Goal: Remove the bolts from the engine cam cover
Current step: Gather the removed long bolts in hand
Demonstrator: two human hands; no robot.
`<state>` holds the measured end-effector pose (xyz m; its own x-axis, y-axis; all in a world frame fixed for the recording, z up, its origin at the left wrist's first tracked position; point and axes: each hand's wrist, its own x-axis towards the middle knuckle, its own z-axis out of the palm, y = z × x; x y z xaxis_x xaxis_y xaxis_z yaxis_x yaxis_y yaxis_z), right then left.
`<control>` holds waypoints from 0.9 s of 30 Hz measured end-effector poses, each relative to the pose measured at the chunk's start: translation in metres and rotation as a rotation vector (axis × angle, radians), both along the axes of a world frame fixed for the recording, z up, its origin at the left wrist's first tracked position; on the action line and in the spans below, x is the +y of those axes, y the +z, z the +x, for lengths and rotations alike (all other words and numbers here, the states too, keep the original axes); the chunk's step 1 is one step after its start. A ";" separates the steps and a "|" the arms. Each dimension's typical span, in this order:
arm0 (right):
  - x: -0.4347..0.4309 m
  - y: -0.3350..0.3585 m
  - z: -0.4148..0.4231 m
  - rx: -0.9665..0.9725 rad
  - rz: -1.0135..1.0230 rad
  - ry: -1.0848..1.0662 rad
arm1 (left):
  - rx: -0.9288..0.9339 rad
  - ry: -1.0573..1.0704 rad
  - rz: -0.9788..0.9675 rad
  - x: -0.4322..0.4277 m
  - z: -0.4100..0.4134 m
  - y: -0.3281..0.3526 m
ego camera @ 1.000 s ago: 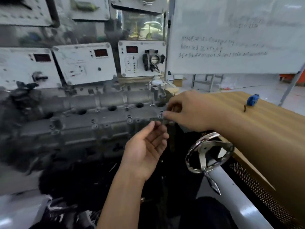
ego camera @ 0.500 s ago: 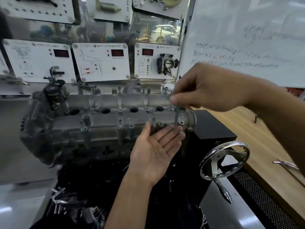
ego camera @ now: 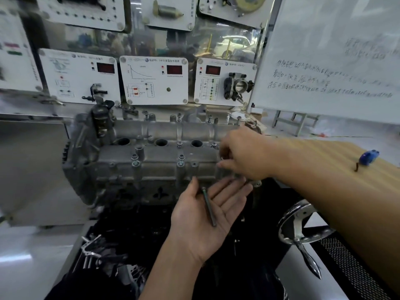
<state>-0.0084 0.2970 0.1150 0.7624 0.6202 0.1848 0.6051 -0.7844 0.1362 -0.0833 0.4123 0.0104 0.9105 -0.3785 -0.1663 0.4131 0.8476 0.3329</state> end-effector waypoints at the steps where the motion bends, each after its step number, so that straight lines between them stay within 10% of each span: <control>1: 0.002 -0.001 0.000 -0.013 -0.029 0.005 | 0.008 0.003 0.001 0.001 0.001 -0.001; 6: -0.003 0.055 -0.010 0.138 0.173 0.143 | 0.011 0.036 0.004 0.010 0.002 -0.006; 10: 0.017 0.049 -0.024 0.500 -0.073 0.189 | -0.001 0.023 -0.025 0.012 -0.001 -0.004; 13: 0.036 0.019 -0.021 0.365 -0.188 0.136 | 0.005 0.027 -0.059 0.018 -0.005 -0.002; 17: 0.045 0.019 -0.008 0.047 0.254 0.136 | 0.032 0.058 -0.104 0.036 -0.011 -0.005; 27: 0.071 0.038 -0.015 0.026 0.208 0.112 | 0.105 0.198 -0.126 0.067 -0.005 -0.007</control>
